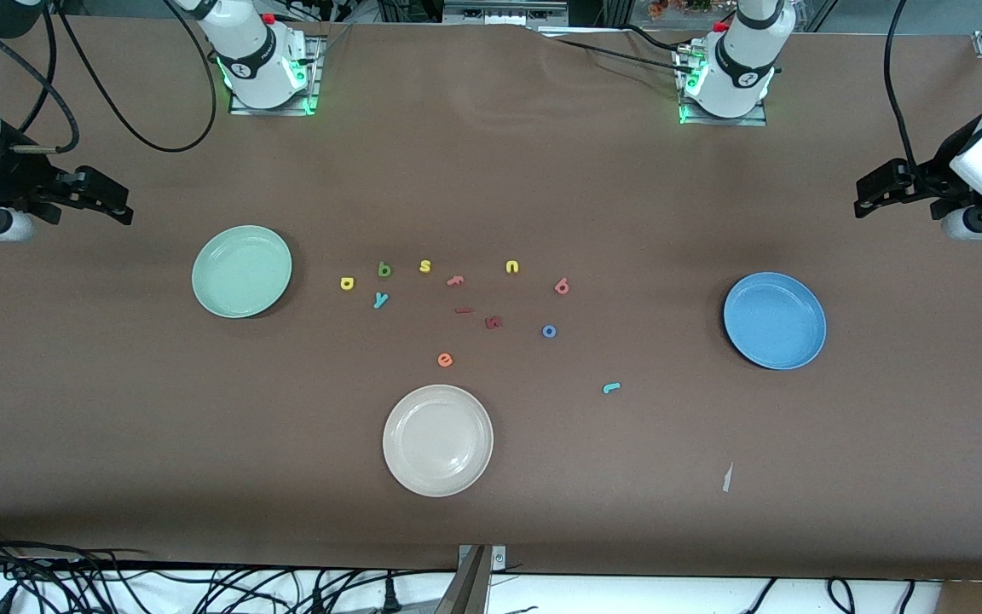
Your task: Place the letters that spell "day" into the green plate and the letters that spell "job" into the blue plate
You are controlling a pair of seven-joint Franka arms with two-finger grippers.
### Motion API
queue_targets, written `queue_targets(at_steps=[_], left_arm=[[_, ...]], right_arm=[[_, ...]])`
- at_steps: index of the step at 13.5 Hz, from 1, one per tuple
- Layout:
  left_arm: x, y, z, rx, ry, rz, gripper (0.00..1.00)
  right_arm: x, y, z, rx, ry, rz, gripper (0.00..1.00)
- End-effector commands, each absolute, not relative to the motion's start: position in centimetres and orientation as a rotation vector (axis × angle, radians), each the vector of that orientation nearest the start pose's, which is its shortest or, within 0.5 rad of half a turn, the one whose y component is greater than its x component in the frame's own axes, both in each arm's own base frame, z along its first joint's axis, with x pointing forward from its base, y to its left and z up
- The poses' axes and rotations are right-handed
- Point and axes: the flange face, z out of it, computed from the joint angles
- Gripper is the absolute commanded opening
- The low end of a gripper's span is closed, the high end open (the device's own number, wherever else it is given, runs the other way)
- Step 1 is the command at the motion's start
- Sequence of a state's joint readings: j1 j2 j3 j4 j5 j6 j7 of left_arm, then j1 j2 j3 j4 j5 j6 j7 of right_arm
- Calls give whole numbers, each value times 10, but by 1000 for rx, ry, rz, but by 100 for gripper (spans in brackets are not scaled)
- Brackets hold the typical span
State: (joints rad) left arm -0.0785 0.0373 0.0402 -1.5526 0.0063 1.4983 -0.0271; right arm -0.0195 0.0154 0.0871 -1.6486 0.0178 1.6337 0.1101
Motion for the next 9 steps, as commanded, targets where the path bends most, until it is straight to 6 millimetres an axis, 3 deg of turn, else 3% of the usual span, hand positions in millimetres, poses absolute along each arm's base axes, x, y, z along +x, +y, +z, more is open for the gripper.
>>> queue_targets(at_steps=[1, 4, 9], left_arm=[[559, -25, 613, -3150, 16, 151, 100], [559, -24, 613, -3150, 16, 151, 100], [559, -23, 614, -3188, 7, 149, 100]], right_arm=[[553, 67, 567, -3112, 156, 74, 100], [552, 93, 553, -3110, 242, 60, 100], [540, 149, 501, -3078, 510, 16, 100]])
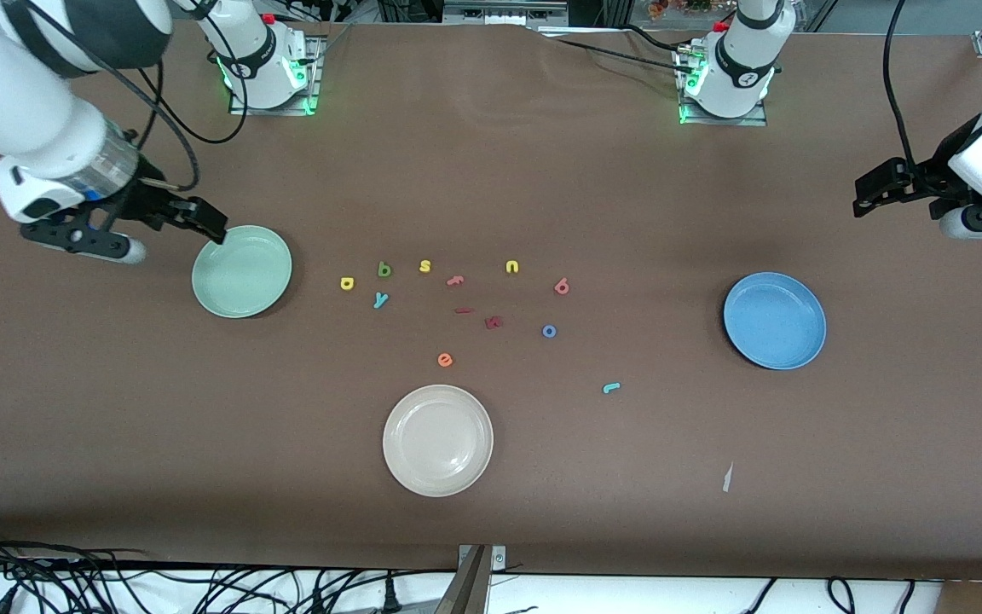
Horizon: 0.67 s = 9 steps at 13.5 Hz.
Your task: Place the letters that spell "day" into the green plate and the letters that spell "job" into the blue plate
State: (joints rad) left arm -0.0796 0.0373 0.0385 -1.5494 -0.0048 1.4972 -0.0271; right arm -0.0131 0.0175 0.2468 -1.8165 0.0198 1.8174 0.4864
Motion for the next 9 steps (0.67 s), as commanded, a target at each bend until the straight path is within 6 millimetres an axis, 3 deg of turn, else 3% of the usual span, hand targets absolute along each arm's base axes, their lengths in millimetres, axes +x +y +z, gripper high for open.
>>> queue_targets(at_steps=[1, 4, 6, 8, 9], left_arm=[[559, -22, 615, -3233, 6, 149, 100], [565, -11, 605, -3325, -13, 164, 100], [573, -23, 587, -3327, 29, 209, 100], [578, -48, 581, -3325, 91, 180, 100], [584, -65, 569, -3316, 130, 192, 100]], right_arm=[[537, 157, 488, -3065, 569, 3, 100], [523, 180, 440, -3025, 732, -39, 100], [520, 189, 410, -2987, 830, -34, 100], [521, 197, 378, -2985, 864, 37, 100], [520, 200, 358, -2972, 937, 84, 100]])
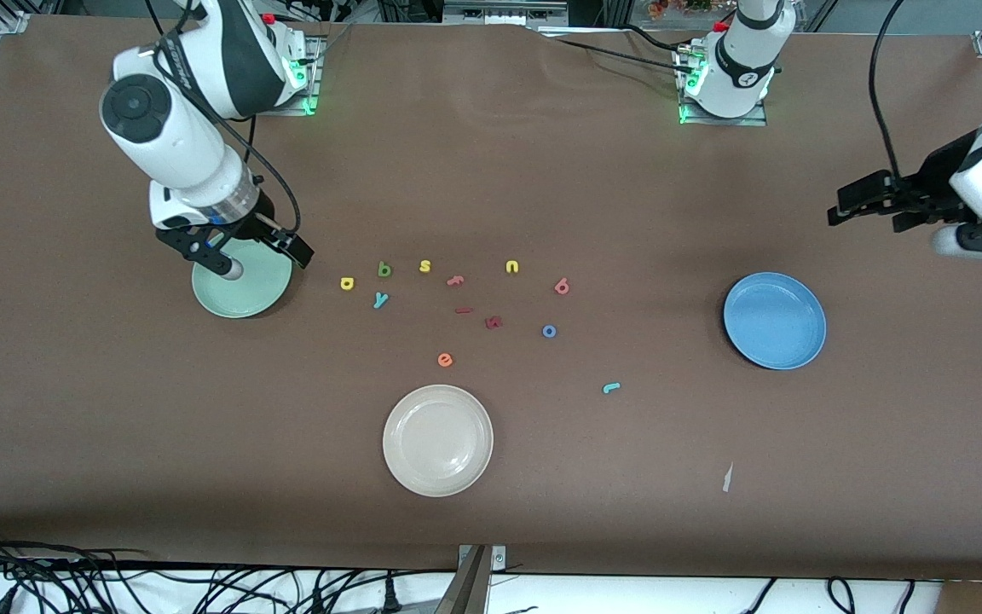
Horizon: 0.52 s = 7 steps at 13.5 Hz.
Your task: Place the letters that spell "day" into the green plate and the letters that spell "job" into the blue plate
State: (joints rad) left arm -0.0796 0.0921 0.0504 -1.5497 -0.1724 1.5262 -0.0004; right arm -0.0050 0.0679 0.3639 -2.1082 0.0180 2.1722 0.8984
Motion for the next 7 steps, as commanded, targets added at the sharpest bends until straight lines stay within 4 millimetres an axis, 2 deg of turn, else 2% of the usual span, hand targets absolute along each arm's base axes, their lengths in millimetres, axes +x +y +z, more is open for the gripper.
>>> queue_targets(at_steps=[1, 3, 5, 6, 7], left_arm=[[591, -76, 548, -3298, 155, 228, 100], [611, -110, 504, -3270, 221, 232, 100], [621, -133, 481, -3219, 288, 187, 100], [627, -152, 460, -3208, 328, 180, 100], [632, -168, 431, -3196, 356, 221, 100]], right_arm=[[518, 210, 341, -2961, 983, 114, 100], [515, 233, 322, -2976, 1011, 66, 100], [512, 252, 296, -2965, 1057, 31, 100], [512, 261, 286, -2935, 1085, 19, 100], [512, 265, 279, -2926, 1096, 10, 100]])
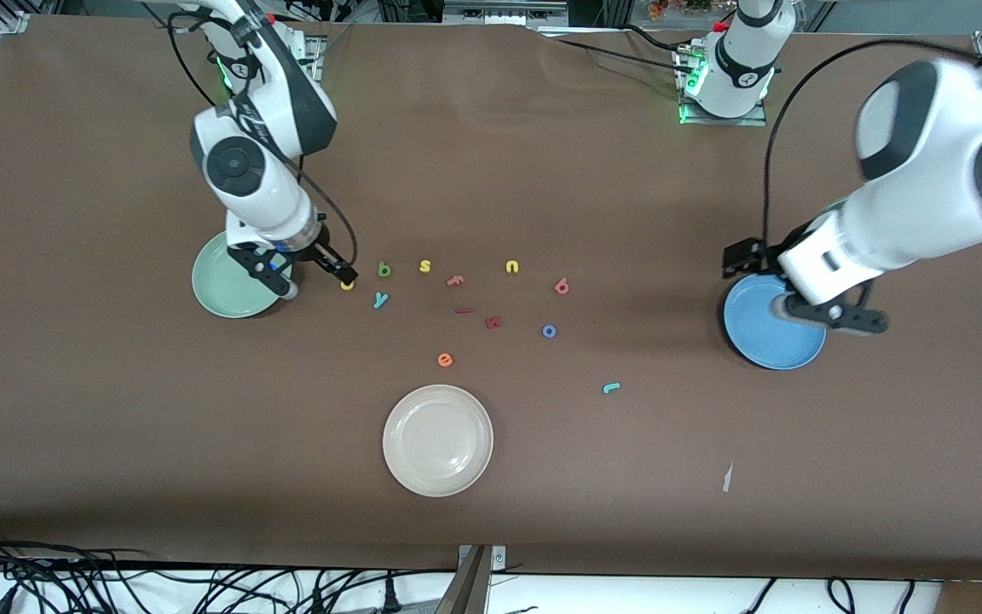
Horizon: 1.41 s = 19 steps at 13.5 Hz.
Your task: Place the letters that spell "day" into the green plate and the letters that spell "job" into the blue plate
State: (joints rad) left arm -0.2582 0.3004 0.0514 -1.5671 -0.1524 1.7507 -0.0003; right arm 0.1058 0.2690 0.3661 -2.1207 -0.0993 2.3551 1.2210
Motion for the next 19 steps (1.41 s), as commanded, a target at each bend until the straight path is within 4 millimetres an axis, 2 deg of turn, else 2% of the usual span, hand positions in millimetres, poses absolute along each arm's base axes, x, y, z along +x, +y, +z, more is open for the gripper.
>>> queue_targets(at_steps=[1, 4, 6, 8, 11, 12, 14, 17, 19], left_arm=[[636, -179, 414, -3196, 368, 225, 100], [656, -197, 368, -3206, 384, 64, 100], [658, -225, 331, -3195, 428, 20, 100], [660, -245, 299, -3185, 461, -55, 100], [661, -261, 264, -3168, 497, -135, 100], [663, -262, 251, -3163, 503, -165, 98], [654, -278, 232, -3144, 544, -184, 91], [651, -286, 211, -3097, 628, -270, 96], [644, -291, 200, -3074, 669, -302, 98]], right_arm=[[513, 267, 273, -2927, 1104, -2, 100], [513, 266, 257, -2990, 1061, -42, 100], [515, 265, 249, -2987, 1051, -68, 100], [514, 265, 242, -2985, 1050, -60, 100], [514, 263, 238, -2987, 1058, -54, 100], [514, 261, 229, -2972, 1109, -34, 100], [515, 265, 220, -2928, 1148, -36, 100], [514, 255, 201, -2926, 1168, -15, 100], [513, 239, 192, -2927, 1195, -17, 100]])
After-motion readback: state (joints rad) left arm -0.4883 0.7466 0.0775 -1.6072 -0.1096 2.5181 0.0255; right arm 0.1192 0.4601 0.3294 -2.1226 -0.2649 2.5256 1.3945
